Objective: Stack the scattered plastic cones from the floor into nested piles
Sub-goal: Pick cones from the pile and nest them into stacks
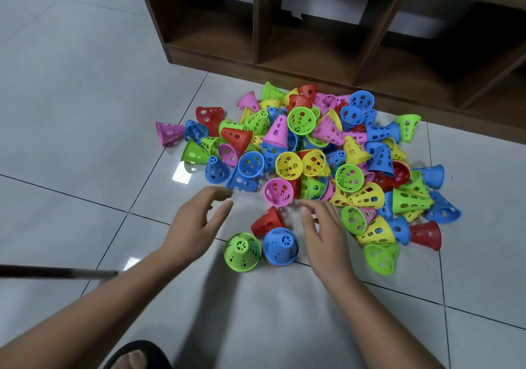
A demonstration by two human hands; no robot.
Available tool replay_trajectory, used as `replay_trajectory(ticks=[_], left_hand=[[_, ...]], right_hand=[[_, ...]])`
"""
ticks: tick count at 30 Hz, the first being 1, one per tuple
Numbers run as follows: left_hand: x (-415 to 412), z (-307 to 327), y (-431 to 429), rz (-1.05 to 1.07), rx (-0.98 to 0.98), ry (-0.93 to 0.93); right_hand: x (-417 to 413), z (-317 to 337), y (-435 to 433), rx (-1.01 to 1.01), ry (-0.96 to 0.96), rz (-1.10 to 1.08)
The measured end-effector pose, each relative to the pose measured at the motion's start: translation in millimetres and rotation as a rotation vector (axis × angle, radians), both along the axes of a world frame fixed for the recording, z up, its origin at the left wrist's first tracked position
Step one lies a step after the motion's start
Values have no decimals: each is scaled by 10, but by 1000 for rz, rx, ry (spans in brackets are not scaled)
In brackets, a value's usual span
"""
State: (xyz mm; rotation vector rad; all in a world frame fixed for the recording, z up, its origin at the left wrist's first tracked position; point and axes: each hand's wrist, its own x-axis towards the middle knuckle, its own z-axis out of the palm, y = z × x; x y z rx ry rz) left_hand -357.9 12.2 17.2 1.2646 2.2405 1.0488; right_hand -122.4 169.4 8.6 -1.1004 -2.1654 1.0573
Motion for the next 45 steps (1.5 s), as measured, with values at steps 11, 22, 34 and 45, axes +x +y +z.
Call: replay_trajectory(ticks=[11, 22, 34, 45], left_hand=[[-405, -263, 442, -352, -331, 516], [-503, -458, 332, -274, -493, 679], [-532, -407, 423, -334, -459, 692], [-603, -587, 207, -281, -495, 728]], right_hand=[[-311, -274, 377, 280, -340, 298], [166, -576, 245, 147, -477, 159], [9, -509, 227, 274, -376, 145], [91, -628, 290, 368, -624, 144]])
